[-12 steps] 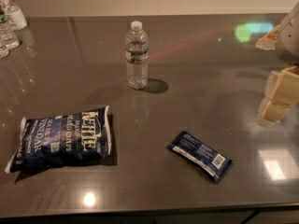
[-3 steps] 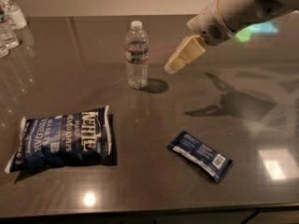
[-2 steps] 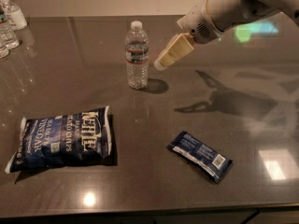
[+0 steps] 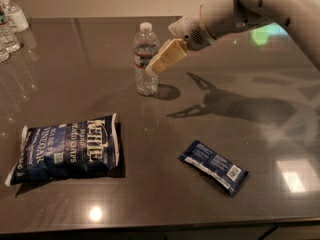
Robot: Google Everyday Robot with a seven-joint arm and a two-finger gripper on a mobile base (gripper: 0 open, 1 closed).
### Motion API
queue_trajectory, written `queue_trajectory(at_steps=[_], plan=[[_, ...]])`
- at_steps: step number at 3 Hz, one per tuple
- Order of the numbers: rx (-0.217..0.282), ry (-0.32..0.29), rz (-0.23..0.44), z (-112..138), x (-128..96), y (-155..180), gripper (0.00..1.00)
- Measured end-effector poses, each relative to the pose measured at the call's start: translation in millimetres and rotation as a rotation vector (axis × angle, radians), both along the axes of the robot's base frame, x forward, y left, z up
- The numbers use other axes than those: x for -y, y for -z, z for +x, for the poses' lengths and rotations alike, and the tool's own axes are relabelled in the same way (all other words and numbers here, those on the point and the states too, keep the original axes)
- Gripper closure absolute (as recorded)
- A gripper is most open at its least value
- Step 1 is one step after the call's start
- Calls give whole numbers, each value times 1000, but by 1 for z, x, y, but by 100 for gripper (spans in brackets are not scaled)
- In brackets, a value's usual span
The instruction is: Move water bottle near blue chip bag
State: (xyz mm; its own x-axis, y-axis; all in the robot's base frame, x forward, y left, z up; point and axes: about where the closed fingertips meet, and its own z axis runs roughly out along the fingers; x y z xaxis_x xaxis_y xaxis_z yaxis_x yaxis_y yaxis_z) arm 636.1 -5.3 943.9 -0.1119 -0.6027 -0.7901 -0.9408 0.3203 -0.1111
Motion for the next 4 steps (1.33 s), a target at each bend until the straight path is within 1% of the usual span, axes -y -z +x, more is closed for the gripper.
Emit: queue_trajectory(at_steps=[1, 2, 3, 4], plan=[[-9, -35, 29, 1, -17, 6, 0], [83, -66, 11, 52, -43, 32, 0], [274, -93, 20, 149, -99, 66, 0], [308, -122, 31, 196, -131, 108, 0]])
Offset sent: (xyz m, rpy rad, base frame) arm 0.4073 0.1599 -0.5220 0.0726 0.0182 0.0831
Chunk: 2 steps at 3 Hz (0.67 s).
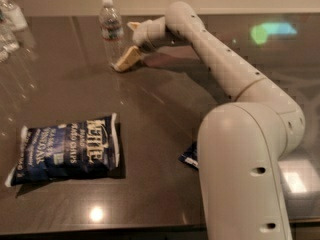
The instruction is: Move water bottle near blue chip bag
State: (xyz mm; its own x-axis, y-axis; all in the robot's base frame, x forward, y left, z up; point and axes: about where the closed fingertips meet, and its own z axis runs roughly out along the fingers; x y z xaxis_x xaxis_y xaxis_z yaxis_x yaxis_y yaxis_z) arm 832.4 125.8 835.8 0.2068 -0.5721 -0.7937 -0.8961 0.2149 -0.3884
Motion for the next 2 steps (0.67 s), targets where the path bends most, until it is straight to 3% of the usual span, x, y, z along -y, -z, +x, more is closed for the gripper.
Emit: queue_trajectory(at_steps=[1, 2], plan=[[-1, -1, 0, -1, 2, -20, 0], [-1, -1, 0, -1, 2, -20, 0]])
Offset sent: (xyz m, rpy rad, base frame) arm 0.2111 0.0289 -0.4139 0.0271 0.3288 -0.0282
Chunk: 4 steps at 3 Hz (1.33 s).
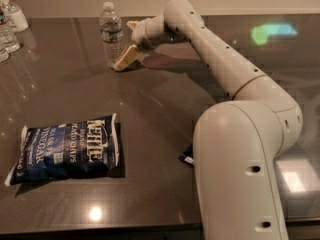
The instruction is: Move water bottle near blue chip bag
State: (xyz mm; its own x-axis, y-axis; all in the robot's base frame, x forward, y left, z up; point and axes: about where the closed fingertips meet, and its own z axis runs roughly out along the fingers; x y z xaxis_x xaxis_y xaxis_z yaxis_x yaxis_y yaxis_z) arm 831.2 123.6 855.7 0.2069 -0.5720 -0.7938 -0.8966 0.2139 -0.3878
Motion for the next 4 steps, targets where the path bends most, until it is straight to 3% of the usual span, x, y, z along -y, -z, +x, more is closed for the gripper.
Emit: queue_trajectory(at_steps=[1, 4], plan=[[-30, -20, 19, -7, -9, -8, 0], [90, -111, 93, -73, -12, -106, 0]])
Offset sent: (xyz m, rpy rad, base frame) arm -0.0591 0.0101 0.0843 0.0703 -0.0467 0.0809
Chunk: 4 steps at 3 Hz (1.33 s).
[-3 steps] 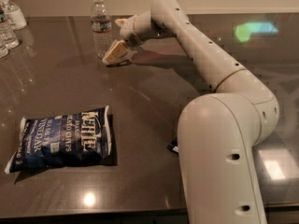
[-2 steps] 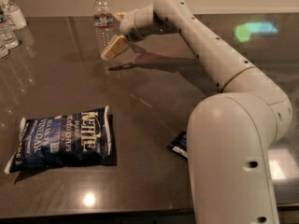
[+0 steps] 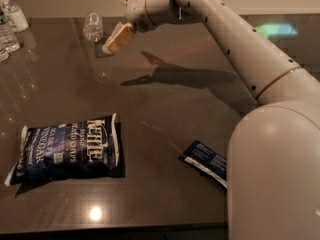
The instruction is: Move water bottle near blue chip bag
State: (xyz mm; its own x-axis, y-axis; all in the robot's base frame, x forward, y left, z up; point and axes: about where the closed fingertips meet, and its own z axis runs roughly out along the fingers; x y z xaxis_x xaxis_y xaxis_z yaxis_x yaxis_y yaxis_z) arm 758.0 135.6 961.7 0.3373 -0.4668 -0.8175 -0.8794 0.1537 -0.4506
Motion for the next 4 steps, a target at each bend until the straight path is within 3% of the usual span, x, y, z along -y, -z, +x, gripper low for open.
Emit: queue_trajectory(at_steps=[1, 2, 3, 4], plan=[[80, -70, 49, -28, -8, -43, 0], [208, -159, 93, -64, -15, -98, 0], [273, -191, 98, -85, -14, -124, 0], [278, -193, 97, -86, -14, -125, 0]])
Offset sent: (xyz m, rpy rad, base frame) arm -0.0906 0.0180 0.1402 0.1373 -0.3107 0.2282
